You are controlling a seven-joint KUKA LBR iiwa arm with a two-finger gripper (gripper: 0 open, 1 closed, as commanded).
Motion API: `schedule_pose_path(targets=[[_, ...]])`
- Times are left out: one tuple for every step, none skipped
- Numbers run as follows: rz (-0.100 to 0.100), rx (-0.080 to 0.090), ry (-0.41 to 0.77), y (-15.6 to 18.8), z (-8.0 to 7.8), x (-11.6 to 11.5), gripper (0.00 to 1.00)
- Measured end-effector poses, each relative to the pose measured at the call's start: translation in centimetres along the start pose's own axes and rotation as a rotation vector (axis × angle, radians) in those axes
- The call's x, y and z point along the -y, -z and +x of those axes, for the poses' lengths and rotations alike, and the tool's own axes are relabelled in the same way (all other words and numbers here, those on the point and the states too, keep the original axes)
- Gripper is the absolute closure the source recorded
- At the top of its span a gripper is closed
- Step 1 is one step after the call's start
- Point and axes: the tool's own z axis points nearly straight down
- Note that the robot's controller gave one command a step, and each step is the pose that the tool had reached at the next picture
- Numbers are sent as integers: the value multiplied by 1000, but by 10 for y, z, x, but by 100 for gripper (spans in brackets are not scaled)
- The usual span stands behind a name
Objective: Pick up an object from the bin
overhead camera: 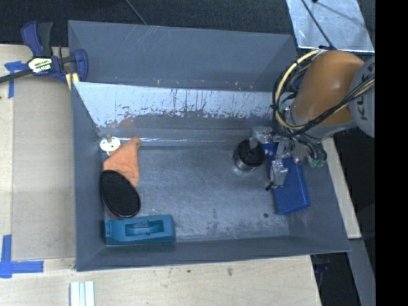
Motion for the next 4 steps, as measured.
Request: schedule_pose_path(targets=[[6, 16, -44, -27, -25, 5, 100], [6, 16, -44, -27, -25, 5, 100], [1, 0, -16, 48, -4, 11, 100], [1, 0, -16, 48, -4, 11, 100]])
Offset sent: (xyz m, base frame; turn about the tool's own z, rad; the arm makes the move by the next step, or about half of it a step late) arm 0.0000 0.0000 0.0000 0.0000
